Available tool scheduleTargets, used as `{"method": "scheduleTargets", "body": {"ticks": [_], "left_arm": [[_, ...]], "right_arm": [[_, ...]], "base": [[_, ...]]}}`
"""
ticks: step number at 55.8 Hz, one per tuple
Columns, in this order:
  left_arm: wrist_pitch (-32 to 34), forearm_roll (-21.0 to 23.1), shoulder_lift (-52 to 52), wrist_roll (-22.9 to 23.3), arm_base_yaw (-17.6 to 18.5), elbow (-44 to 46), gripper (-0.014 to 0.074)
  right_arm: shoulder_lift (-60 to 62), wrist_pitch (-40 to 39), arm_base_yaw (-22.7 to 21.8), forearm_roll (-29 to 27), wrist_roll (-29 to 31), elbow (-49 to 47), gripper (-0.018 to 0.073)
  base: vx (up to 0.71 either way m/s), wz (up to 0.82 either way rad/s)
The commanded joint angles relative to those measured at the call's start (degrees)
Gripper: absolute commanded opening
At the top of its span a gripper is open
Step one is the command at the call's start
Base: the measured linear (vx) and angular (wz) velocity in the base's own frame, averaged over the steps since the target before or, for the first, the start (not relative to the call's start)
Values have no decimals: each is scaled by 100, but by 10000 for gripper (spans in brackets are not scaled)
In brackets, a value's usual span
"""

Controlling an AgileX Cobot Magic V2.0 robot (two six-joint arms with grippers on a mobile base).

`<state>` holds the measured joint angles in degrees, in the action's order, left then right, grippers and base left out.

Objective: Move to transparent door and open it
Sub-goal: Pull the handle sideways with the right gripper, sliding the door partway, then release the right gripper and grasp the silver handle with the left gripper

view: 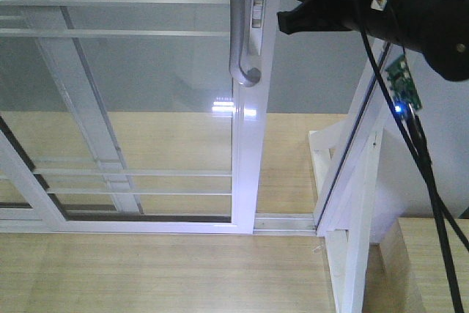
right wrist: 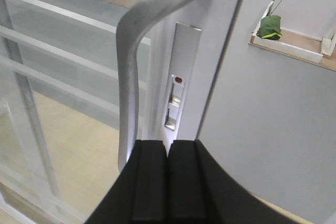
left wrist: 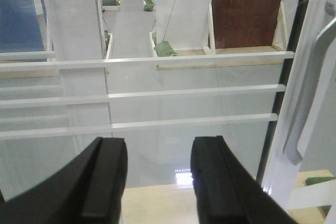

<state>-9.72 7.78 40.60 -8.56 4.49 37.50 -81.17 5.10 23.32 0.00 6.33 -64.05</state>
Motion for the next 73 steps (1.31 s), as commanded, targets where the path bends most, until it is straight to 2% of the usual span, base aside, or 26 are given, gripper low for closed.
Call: {"method": "scheduleTargets", "body": {"ticks": [1,7,14,23,24,34,38,47,73], "left_arm": [[241,132,-14,-59,63,201,427],[232,202,87,-65,218,201,427],[669,202,421,-65,474,201,427],[1784,202,1210,-13,846,201,426],[2229,202,1558,41,974,201,426],[3643,126,2734,394,1344,219,426],[3996,-114,3189,616,1457,389,426],[4153,-778,4061,767,1556,1089,427],[4018,-700,5790,942,1556,2948,427]], "right_arm": [[723,-658,-2,0,105,414,-1],[1446,-1189,-2,0,134,1371,-1],[2346,-1502,-2,0,134,2321,-1],[3277,-1438,-2,0,127,3211,-1],[3467,-1384,-2,0,127,3396,-1],[3894,-1154,-9,0,127,3745,-1],[3941,-1004,-9,0,133,3744,-1],[3935,-901,-9,0,133,3744,-1],[3923,-603,-9,41,194,3744,-1]], "base": [[0,0],[0,0],[0,0],[0,0],[0,0],[0,0],[0,0],[0,0],[0,0]]}}
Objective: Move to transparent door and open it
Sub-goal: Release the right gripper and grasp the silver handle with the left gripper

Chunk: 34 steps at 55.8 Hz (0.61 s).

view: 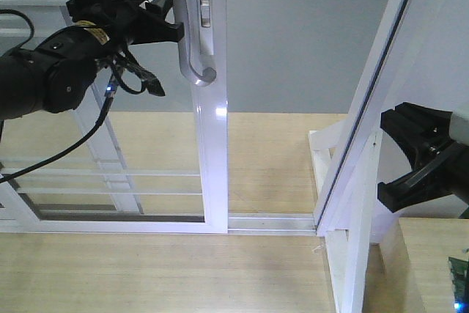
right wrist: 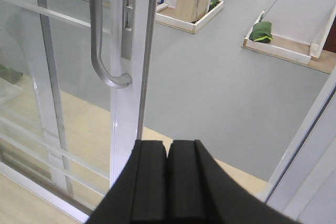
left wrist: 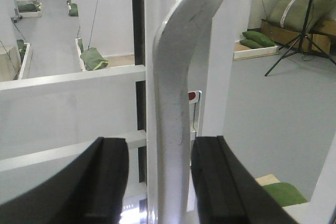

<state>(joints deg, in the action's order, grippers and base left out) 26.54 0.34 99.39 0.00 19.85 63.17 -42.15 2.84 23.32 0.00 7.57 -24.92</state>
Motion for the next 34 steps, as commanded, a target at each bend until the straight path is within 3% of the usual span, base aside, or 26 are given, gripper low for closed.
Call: {"method": "scheduleTargets", "body": {"ticks": [1,8,34], "left_arm": [[371,44,-48,110,21,437,427],[322,41,186,359,21,717,427],[-33,36,823,456,41,1744,427]], "right_arm": [[20,-370,-9,41,70,-168,-1],[20,-371,-9,41,98,-168,-1],[20,-371,-9,41,378,-168,-1]], "base": [[0,0],[0,0],[0,0]]}}
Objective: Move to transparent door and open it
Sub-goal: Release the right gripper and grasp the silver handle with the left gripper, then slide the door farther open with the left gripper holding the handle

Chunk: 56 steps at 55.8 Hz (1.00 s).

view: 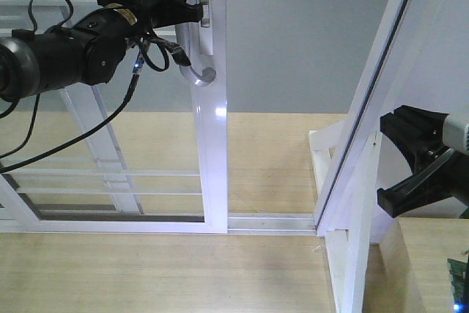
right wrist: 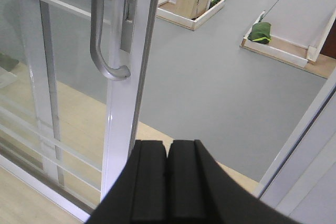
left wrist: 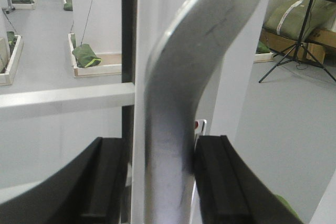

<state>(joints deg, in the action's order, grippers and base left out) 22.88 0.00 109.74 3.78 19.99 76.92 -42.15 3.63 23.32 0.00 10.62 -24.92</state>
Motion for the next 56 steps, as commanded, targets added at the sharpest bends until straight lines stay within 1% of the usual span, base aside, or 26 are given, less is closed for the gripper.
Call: {"method": "scheduleTargets", "body": {"ticks": [1,10,13,17,23,29,34,56], "left_arm": [[298,74,-184,78,32,425,427],[-17,77,-13,78,61,756,422],[-187,87,-13,96,61,801,408],[-402,87,-18,107,56,822,367],[-750,92,-18,107,42,836,258],[-967,92,-44,107,-23,836,104],[-1088,92,-128,107,-81,836,-1],[-1501,81,-600,107,-554,836,-6]], "right_arm": [[20,-450,-9,41,73,-168,-1],[20,-434,-9,41,73,-168,-1],[20,-419,-9,41,68,-168,-1],[20,-414,-9,36,68,-168,-1],[20,-394,-9,36,68,-168,-1],[20,-394,-9,36,68,-168,-1],[20,-394,-9,36,68,-168,-1],[20,-363,-9,0,63,-168,-1]], "base": [[0,0],[0,0],[0,0],[0,0],[0,0],[0,0],[0,0],[0,0]]}}
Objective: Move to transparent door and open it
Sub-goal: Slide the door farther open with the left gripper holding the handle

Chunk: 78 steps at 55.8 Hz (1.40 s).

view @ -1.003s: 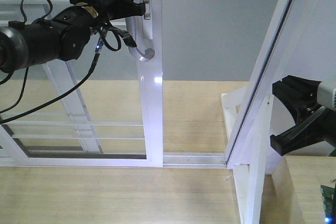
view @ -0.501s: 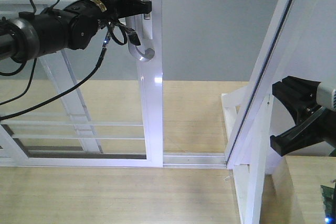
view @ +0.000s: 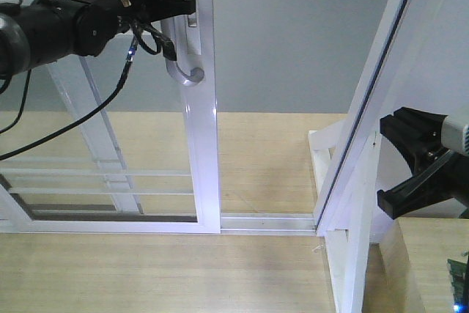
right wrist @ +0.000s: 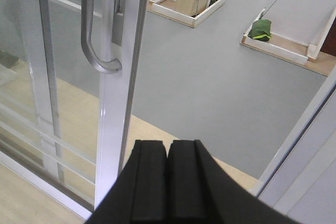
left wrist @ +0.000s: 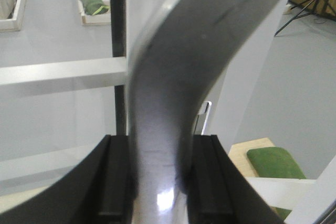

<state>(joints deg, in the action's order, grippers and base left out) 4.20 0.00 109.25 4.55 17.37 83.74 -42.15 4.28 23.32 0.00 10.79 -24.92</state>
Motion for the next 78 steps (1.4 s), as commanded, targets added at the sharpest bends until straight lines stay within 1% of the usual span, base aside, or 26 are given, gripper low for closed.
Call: {"method": "scheduleTargets", "body": {"ticks": [1,16,40,46,54,65,78], "left_arm": [[352,81,-561,30,-317,153,-6],[134,74,-676,23,-667,153,-6],[32,70,-893,5,-1306,153,-6],[23,40,-914,-24,-1425,153,-6],[12,-116,-927,-24,-1636,153,-6],[-139,-117,-1018,-24,-1920,153,-6],[-284,-117,-1200,-24,-2166,153,-6]], "right_arm": [[20,-428,-9,0,45,-168,-1],[20,-428,-9,0,45,-168,-1],[20,-379,-9,0,56,-168,-1],[20,-384,-9,0,56,-168,-1],[20,-376,-9,0,56,-168,-1],[20,-371,-9,0,50,-168,-1],[20,-371,-9,0,56,-168,-1]], "base": [[0,0],[0,0],[0,0],[0,0],[0,0],[0,0],[0,0]]}}
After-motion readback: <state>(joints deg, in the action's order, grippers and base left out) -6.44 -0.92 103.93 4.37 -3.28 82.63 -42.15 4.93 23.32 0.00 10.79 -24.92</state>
